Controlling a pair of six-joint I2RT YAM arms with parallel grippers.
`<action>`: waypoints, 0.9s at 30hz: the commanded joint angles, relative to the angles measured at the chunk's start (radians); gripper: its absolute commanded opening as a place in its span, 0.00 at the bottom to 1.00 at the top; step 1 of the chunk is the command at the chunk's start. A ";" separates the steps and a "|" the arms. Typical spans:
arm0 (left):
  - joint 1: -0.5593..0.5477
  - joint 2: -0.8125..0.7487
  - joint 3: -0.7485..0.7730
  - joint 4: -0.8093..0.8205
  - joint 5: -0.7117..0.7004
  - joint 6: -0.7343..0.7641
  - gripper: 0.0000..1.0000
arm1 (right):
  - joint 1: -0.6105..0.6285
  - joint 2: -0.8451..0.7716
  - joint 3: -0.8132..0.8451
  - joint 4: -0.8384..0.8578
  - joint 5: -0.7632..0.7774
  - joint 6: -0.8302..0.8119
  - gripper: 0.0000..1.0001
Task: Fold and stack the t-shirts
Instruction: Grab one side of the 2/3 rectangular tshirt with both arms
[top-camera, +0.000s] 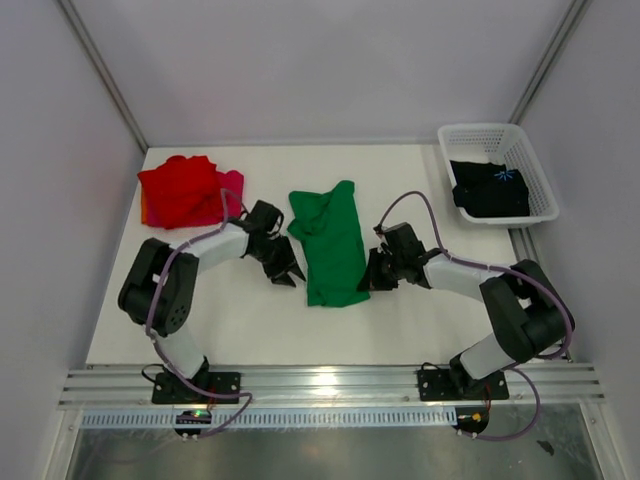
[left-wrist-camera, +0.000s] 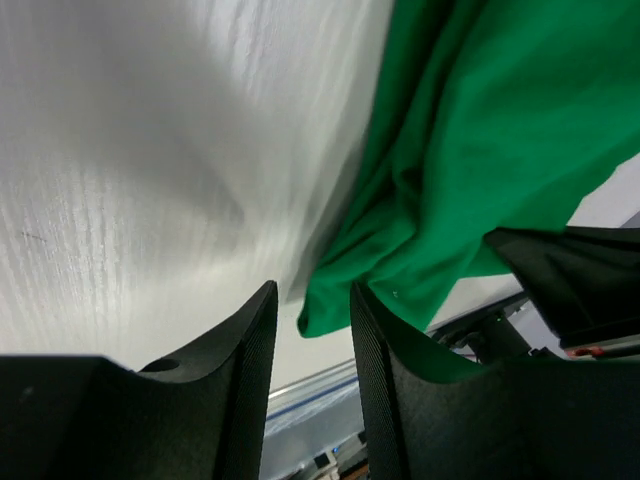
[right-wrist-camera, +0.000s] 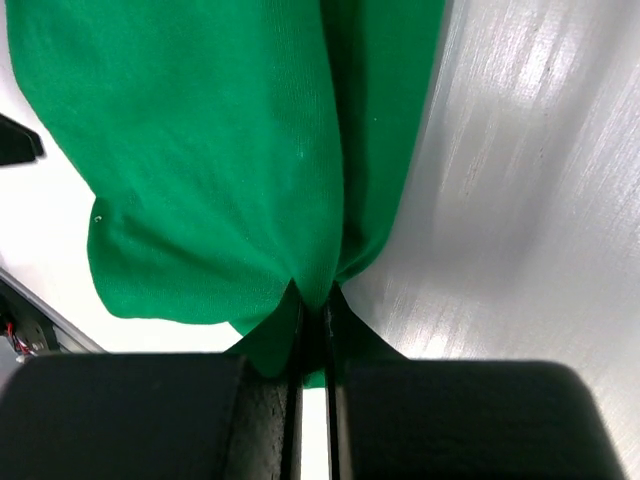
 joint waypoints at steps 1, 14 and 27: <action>-0.008 -0.163 -0.204 0.313 0.054 -0.199 0.38 | -0.005 0.026 0.037 0.022 -0.016 -0.022 0.03; -0.117 -0.313 -0.505 0.768 -0.050 -0.413 0.50 | -0.004 0.058 0.049 0.008 -0.059 -0.051 0.03; -0.143 -0.308 -0.370 0.487 0.023 -0.189 0.70 | -0.005 0.078 0.072 -0.012 -0.070 -0.078 0.03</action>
